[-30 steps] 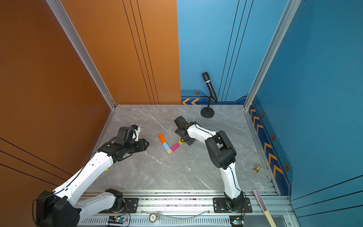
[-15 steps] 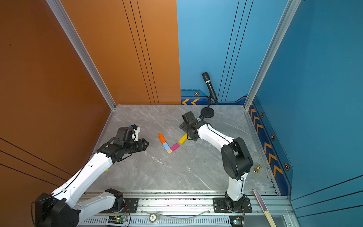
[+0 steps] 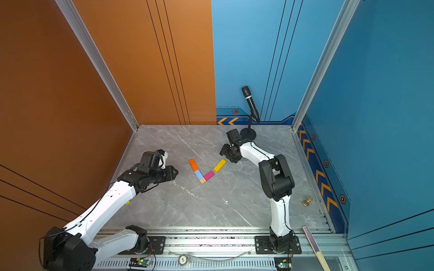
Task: Assemble the letter v with building blocks
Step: Assemble the building block at the center of the board.
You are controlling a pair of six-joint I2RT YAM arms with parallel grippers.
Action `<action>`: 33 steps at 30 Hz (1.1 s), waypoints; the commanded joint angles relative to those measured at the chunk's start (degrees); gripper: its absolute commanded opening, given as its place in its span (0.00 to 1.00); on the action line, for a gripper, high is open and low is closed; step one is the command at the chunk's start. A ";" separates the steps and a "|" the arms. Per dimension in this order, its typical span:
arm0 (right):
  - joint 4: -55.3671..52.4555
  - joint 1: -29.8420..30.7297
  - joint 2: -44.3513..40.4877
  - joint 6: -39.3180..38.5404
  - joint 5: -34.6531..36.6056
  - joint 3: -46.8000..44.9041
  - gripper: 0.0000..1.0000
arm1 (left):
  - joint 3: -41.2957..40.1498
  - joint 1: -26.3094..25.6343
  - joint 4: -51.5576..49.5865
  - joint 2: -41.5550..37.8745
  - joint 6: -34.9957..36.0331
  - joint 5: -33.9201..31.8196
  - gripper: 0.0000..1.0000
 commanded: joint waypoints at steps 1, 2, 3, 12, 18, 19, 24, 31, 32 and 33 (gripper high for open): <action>-2.30 -0.09 2.48 -4.56 -2.00 2.95 0.67 | 1.63 -0.20 -1.28 0.41 -0.86 -1.69 0.40; -2.08 -0.17 2.83 -4.97 -2.00 3.34 0.67 | 1.75 -0.31 -1.22 0.46 -0.97 -1.96 0.40; -1.87 -0.26 3.39 -5.23 -2.11 3.69 0.67 | 1.72 -0.40 -1.28 0.48 -1.13 -2.17 0.40; 0.06 -1.12 7.84 -6.52 -4.39 6.36 0.62 | 2.05 -1.15 -1.23 1.53 -2.21 -3.34 0.39; 0.31 -1.23 9.23 -6.69 -5.11 7.24 0.62 | 2.95 -1.79 -1.26 2.70 -2.32 -3.71 0.39; 0.22 -1.23 9.26 -6.64 -4.90 7.27 0.62 | 3.08 -1.86 -1.28 2.91 -2.19 -3.72 0.39; 1.27 -0.97 9.20 -6.34 -4.87 7.06 0.61 | 3.57 -2.33 -1.29 3.87 -2.11 -3.82 0.39; 1.50 -0.61 9.73 -5.73 -5.10 7.50 0.55 | 3.78 -2.55 -1.29 4.53 -2.10 -3.92 0.39; 1.50 -0.61 9.70 -5.77 -4.96 7.46 0.54 | 3.94 -2.60 -1.24 4.62 -2.05 -3.95 0.39; 1.33 -0.61 9.76 -5.73 -4.95 7.49 0.54 | 3.90 -2.65 -1.24 4.68 -2.02 -3.95 0.39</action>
